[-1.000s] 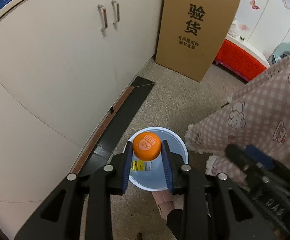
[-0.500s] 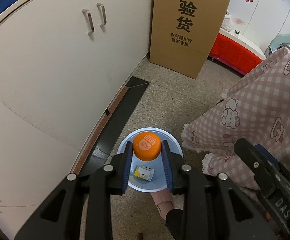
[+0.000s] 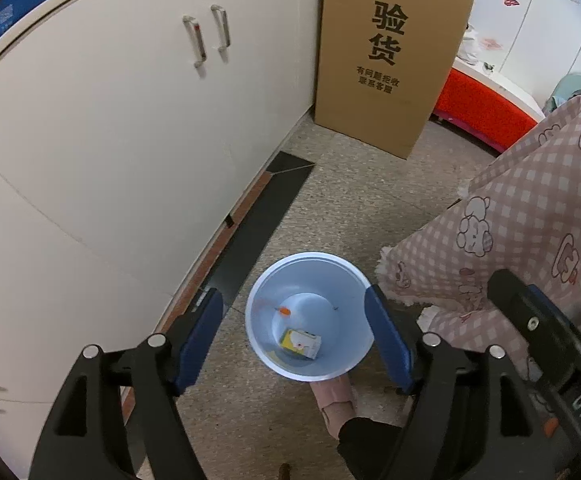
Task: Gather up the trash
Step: 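Open both tools to drop the box and bottle into the bin, then move both tools back to the table toward the green plush toy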
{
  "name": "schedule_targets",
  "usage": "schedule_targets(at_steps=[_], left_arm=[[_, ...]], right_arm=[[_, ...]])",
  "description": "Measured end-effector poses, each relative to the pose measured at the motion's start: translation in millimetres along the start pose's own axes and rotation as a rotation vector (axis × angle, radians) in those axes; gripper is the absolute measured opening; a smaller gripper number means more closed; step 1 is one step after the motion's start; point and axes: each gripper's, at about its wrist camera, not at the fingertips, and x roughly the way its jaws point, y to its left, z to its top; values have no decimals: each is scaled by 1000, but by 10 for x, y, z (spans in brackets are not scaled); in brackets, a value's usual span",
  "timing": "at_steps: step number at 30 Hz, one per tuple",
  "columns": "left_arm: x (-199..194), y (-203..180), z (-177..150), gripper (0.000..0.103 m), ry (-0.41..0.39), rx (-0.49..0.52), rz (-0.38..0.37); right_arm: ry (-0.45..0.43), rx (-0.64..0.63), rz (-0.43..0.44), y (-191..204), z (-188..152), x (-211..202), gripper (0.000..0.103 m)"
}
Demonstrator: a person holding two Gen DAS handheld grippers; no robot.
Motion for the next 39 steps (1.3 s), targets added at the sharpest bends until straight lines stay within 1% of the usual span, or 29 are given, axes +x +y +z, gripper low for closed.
schedule_targets(at_steps=[4, 6, 10, 11, 13, 15, 17, 21, 24, 25, 28, 30, 32, 35, 39], left_arm=[[-122, 64, -78, 72, -12, -9, 32], [-222, 91, -112, 72, -27, -3, 48], [-499, 149, -156, 74, -81, -7, 72], [-601, 169, -163, 74, -99, -19, 79], [-757, 197, -173, 74, -127, -32, 63], [-942, 186, -181, 76, -164, -42, 55], [-1129, 165, -211, 77, -203, -36, 53], [-1517, 90, -277, 79, -284, -33, 48], [-1803, -9, -327, 80, -360, -16, 64], [-1871, -38, -340, 81, -373, -10, 61], [-2097, -191, -367, 81, -418, 11, 42], [-2229, -299, -383, 82, -437, 27, 10], [-2308, -426, -393, 82, -447, 47, -29], [-2415, -686, -413, 82, -455, 85, -82], [-2502, -1060, -466, 83, -457, 147, -154]], right_arm=[[29, -8, 19, -1, 11, 22, 72], [43, -41, 22, 56, -6, -14, 72], [54, -114, 47, 226, -120, -190, 73], [48, -137, 40, 271, -172, -267, 73], [37, -173, 30, 322, -224, -381, 73], [1, -214, 7, 402, -273, -573, 73], [-30, -228, 15, 442, -291, -773, 73], [-107, -238, 6, 480, -282, -1165, 75], [-171, -234, -21, 463, -250, -1487, 76], [-190, -227, -22, 443, -233, -1591, 76], [-241, -213, -31, 357, -206, -1851, 77], [-280, -177, -38, 230, -191, -2052, 78], [-318, -143, -48, 72, -191, -2261, 78], [-370, -117, -89, -168, -202, -2516, 79], [-404, -55, -128, -534, -239, -2752, 79]])
